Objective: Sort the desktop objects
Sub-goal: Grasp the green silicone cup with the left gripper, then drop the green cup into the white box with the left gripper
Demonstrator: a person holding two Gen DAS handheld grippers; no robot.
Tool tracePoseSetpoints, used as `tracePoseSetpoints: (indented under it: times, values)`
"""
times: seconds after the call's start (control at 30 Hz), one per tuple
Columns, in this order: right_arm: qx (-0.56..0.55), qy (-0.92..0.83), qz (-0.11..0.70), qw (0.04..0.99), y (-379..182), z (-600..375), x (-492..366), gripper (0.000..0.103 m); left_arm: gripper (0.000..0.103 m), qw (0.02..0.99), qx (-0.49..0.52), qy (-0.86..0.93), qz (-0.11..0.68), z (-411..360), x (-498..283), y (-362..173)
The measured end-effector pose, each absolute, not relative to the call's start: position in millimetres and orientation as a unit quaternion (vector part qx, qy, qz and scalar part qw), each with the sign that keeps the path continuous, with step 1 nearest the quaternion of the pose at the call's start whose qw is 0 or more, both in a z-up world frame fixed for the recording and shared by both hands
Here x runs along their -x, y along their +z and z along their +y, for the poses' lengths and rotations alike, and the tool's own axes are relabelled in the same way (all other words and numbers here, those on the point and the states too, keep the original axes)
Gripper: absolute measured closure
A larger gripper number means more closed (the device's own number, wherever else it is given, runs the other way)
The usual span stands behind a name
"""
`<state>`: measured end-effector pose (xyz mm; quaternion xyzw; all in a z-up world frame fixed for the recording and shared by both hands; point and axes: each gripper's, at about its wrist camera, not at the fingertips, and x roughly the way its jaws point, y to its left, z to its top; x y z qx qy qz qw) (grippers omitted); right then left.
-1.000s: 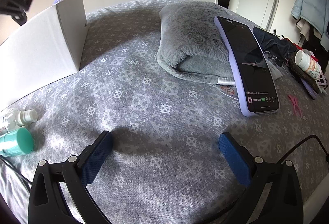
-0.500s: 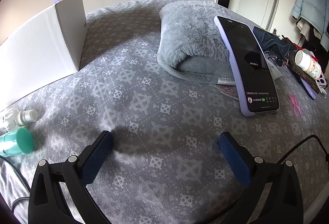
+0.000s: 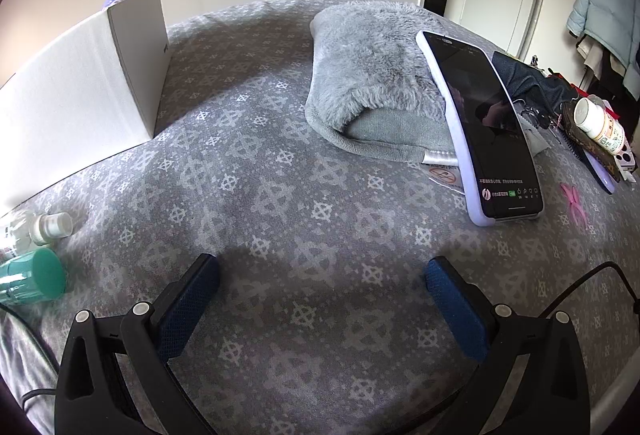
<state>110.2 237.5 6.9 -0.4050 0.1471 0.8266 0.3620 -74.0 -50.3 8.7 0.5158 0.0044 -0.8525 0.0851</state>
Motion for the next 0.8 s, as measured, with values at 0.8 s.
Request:
tracePoseSetpoints:
  times: [0.8]
  values:
    - [0.405, 0.827, 0.147, 0.362, 7, 238, -110, 0.000, 0.096, 0.021, -0.346, -0.926, -0.151, 110, 115, 148]
